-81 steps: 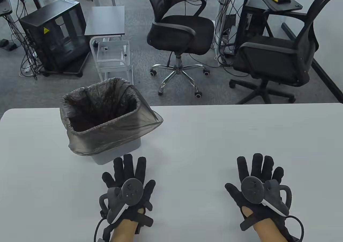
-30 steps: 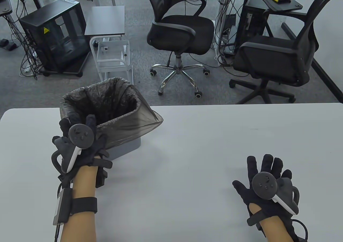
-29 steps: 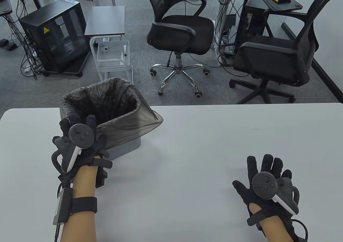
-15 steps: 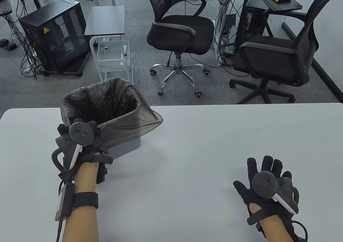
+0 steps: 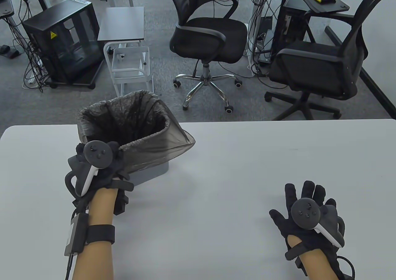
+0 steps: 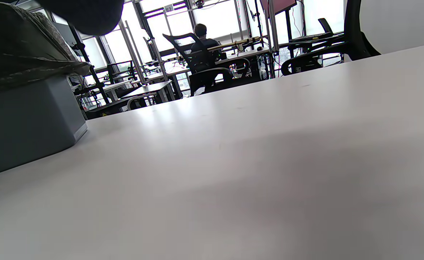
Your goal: Twist garbage bag top to tighten it
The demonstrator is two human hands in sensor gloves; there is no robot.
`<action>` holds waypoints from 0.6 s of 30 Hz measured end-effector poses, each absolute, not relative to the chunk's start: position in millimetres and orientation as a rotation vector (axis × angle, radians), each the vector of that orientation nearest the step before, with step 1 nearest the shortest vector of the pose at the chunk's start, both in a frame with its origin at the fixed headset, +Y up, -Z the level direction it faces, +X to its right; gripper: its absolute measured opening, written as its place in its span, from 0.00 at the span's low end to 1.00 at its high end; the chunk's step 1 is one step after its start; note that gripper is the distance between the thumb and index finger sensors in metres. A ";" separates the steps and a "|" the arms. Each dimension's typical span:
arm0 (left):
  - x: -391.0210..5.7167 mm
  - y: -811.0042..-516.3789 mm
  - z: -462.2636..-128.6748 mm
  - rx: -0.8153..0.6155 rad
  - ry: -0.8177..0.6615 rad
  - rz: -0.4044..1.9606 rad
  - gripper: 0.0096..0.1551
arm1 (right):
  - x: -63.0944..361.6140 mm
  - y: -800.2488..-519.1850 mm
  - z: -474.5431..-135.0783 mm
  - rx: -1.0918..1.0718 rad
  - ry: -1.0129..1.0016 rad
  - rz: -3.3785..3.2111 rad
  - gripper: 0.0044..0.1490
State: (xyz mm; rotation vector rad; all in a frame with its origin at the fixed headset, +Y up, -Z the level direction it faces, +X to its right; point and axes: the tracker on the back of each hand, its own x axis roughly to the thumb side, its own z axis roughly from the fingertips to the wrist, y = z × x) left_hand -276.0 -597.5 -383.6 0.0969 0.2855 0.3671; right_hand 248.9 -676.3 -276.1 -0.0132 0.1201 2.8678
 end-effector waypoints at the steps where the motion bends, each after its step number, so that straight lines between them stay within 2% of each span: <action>1: -272.2 -597.3 -383.6 0.095 0.278 0.368 0.29 | 248.8 -676.2 -276.2 -0.013 0.120 2.867 0.59; 10: -234.7 -595.4 -384.1 0.044 0.184 0.390 0.29 | 248.7 -677.3 -276.3 -0.009 0.126 2.866 0.59; 18: -183.4 -596.4 -380.1 0.024 0.069 0.398 0.29 | 248.5 -678.4 -276.3 -0.013 0.137 2.866 0.59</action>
